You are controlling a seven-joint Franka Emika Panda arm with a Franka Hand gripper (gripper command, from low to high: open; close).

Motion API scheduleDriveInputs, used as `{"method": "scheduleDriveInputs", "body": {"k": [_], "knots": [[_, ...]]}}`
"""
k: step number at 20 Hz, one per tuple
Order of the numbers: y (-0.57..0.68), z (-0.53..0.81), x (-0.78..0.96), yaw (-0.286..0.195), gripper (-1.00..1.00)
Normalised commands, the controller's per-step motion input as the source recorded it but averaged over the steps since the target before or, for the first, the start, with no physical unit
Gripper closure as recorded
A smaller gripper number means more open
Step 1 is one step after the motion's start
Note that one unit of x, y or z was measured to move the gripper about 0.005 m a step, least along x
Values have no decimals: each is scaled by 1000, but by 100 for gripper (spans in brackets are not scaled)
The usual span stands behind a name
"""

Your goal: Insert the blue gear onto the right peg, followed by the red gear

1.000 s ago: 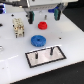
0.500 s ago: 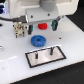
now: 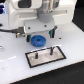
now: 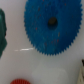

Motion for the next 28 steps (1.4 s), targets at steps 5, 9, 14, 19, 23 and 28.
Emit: {"method": "scheduleDriveInputs", "body": {"k": [5, 9, 14, 19, 23, 28], "knots": [[-28, -329, -256, 0, 100], [-5, -224, -319, 0, 100], [6, -125, -249, 0, 100], [5, -44, -212, 0, 100], [3, 31, -130, 0, 100], [6, 359, 27, 0, 100]]}}
